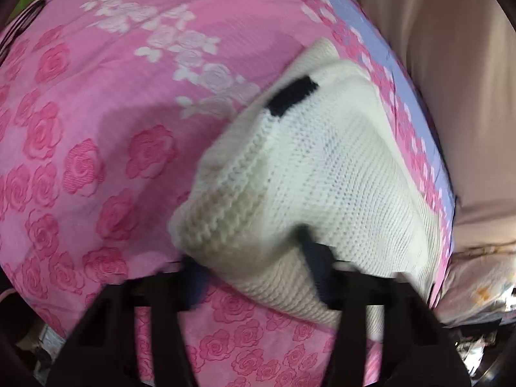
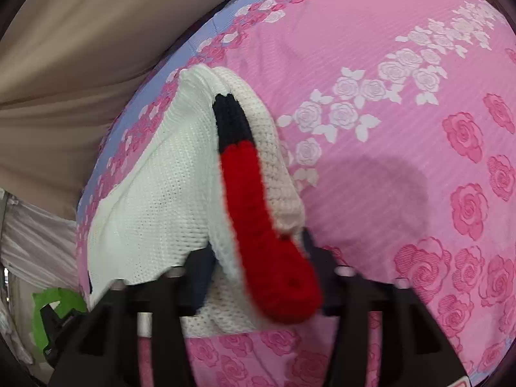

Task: Fold small clothes

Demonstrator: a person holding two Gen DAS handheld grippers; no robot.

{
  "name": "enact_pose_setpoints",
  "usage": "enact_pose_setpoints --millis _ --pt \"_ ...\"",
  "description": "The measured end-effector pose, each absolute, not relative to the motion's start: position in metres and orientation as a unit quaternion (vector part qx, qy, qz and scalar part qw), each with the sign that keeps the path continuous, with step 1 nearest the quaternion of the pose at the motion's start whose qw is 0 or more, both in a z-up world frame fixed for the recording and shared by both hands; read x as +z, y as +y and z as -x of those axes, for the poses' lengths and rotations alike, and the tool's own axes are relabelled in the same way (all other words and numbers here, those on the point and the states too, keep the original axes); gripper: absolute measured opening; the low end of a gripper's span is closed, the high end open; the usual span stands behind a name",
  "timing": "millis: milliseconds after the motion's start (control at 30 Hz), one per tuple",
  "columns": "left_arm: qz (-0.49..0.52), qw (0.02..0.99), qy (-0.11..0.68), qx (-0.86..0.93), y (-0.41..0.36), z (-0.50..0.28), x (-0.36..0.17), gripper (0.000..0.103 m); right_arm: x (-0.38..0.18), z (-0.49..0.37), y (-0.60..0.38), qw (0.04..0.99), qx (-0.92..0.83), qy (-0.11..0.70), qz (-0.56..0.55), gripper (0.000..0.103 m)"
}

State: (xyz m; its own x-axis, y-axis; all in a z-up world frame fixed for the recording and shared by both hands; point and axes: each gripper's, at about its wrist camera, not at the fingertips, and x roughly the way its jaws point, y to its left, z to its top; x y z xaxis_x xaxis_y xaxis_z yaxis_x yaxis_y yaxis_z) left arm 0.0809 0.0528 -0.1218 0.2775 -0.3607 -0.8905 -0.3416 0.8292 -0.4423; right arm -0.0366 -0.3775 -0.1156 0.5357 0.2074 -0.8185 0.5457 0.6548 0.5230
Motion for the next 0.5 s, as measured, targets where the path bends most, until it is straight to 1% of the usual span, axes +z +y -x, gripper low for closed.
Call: enact_pose_setpoints --millis 33,67,167,233,300,367,400,467,500 --pt "0.293 0.74 0.606 -0.013 0.051 -0.081 -0.121 0.012 -0.111 0.036 -0.378 0.779 -0.108 0.468 -0.404 0.028" --pt "0.291 0.742 0.604 -0.017 0.05 -0.078 -0.114 0.01 -0.101 0.039 -0.378 0.786 -0.104 0.458 -0.402 0.024" --pt "0.276 0.754 0.594 -0.04 0.055 -0.063 -0.085 0.01 -0.065 0.061 -0.375 0.81 -0.091 0.445 -0.371 0.022" --pt "0.274 0.746 0.604 -0.053 0.06 -0.047 -0.077 0.01 -0.05 0.08 -0.376 0.82 -0.092 0.45 -0.342 0.021" --pt "0.27 0.732 0.623 -0.058 0.063 -0.031 -0.08 0.01 -0.045 0.104 -0.377 0.822 -0.104 0.467 -0.308 0.021" --pt "0.259 0.715 0.647 -0.055 0.067 -0.013 -0.097 0.01 -0.06 0.128 -0.379 0.808 -0.116 0.493 -0.3 0.022" --pt "0.245 0.711 0.658 -0.048 0.065 -0.007 -0.108 0.01 -0.076 0.139 -0.38 0.796 -0.12 0.511 -0.3 0.025" --pt "0.214 0.713 0.667 -0.031 0.063 0.003 -0.122 0.014 -0.101 0.15 -0.377 0.776 -0.126 0.549 -0.284 0.026" --pt "0.208 0.719 0.662 -0.028 0.062 0.006 -0.119 0.014 -0.105 0.156 -0.376 0.772 -0.135 0.555 -0.279 0.031"
